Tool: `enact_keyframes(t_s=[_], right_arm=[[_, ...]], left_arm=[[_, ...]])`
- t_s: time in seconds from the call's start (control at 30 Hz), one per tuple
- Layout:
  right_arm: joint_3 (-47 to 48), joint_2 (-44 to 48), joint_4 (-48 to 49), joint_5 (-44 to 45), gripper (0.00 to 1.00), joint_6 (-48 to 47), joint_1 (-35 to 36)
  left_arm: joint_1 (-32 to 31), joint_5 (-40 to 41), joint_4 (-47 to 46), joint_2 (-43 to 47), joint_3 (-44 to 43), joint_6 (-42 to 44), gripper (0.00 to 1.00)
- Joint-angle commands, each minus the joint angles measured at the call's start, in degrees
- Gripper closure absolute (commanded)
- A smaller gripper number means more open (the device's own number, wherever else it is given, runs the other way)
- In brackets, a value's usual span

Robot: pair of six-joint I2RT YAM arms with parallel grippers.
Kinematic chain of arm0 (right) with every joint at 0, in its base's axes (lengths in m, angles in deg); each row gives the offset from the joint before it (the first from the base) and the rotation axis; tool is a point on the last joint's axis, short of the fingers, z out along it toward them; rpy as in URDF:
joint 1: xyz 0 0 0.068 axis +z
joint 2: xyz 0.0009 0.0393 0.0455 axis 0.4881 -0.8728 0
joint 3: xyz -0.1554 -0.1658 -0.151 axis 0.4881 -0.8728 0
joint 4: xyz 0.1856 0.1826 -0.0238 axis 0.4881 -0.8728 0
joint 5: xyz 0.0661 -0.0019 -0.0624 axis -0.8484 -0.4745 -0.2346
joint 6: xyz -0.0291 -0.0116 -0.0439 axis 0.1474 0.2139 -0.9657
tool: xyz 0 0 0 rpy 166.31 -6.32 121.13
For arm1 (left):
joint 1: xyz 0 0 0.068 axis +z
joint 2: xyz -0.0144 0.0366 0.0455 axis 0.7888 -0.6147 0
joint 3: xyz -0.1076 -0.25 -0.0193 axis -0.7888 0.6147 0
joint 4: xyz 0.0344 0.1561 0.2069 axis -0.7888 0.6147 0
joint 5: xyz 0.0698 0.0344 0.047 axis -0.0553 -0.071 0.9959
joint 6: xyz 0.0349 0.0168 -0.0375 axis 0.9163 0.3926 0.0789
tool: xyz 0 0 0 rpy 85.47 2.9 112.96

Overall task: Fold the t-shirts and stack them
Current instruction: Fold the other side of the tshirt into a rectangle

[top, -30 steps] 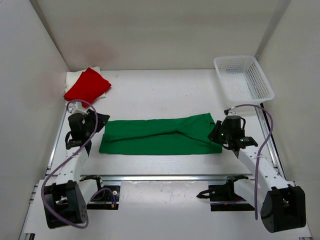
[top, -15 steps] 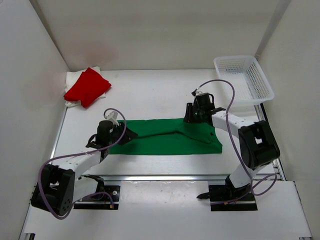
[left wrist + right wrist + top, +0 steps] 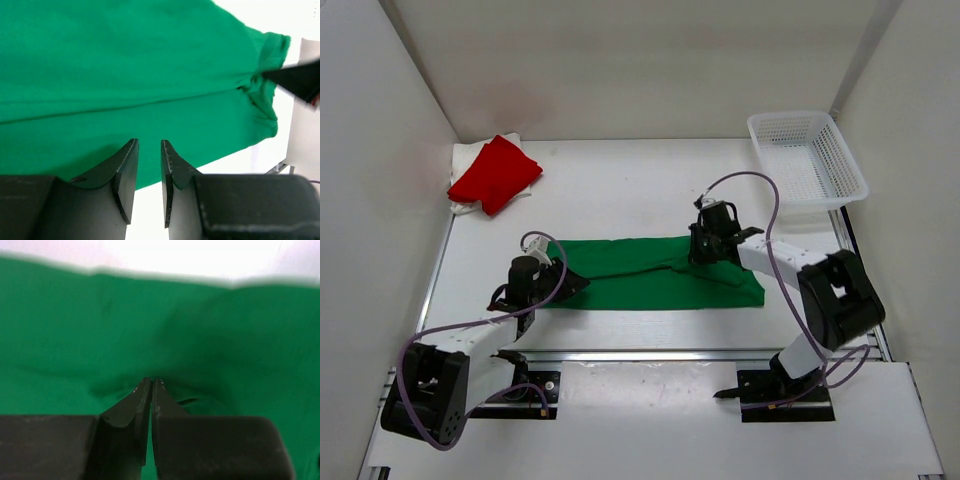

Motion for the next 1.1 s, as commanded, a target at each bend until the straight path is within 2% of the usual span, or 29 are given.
enact_keyframes(t_s=[0.0, 0.17, 0.33, 0.4, 0.43, 0.47, 0.5, 0.6, 0.67, 0.7, 0.87, 0.97, 1.07], right_arm=[[-3.96, 8.33, -3.13, 4.49, 0.99, 3.22, 3.59], [-10.82, 16.15, -6.21, 4.93, 1.0, 9.2, 7.63], [-19.16, 22.05, -1.29, 5.55, 1.0, 17.98, 12.82], [-20.49, 24.24, -0.24, 5.54, 0.93, 19.49, 14.05], [-20.58, 24.69, -0.41, 5.54, 0.81, 20.36, 14.75], [-21.28, 25.91, -0.59, 5.72, 0.77, 20.11, 15.02], [-20.85, 27.32, -1.28, 5.72, 0.68, 20.2, 15.2], [-20.85, 32.23, -3.3, 4.13, 0.64, 18.18, 12.4], [-20.67, 34.36, -3.75, 3.61, 0.69, 15.47, 9.06], [-21.11, 36.19, -4.19, 2.3, 0.86, 12.41, 0.0], [-21.38, 32.7, -4.1, 1.85, 0.92, 9.48, -6.41], [-22.96, 32.42, -5.51, 0.62, 0.97, 9.74, -5.82], [-25.06, 35.75, -8.14, 3.07, 1.0, 12.28, -0.56]], left_arm=[[-0.46, -0.94, -3.09, 1.58, -0.69, -1.01, 0.65], [-1.51, -1.11, -4.4, 0.26, -1.3, -1.72, 0.65], [-1.08, -1.55, -5.02, -0.62, -2.36, -2.07, 0.66], [-0.64, -1.73, -4.59, -1.06, -3.15, -2.16, 0.66], [-0.46, -1.91, -4.85, -0.8, -3.32, -2.33, 0.65], [-0.37, -2.17, -4.59, -1.06, -3.76, -1.98, 0.65], [-0.37, -2.17, -4.41, -0.71, -4.11, -2.16, 0.65], [-1.16, -1.21, -4.06, -0.18, -4.9, -2.07, 0.65], [-2.48, 0.37, -3.71, -0.36, -5.87, -2.07, 0.65], [-4.14, 2.12, -4.92, -3.49, -7.44, -2.42, 0.64], [-3.81, 0.38, -7.13, -11.85, -10.7, -3.73, 0.64], [-1.18, -3.22, -10.29, -16.07, -10.01, -5.76, 0.66], [1.37, -4.45, -11.79, -17.75, -8.34, -7.43, 0.66]])
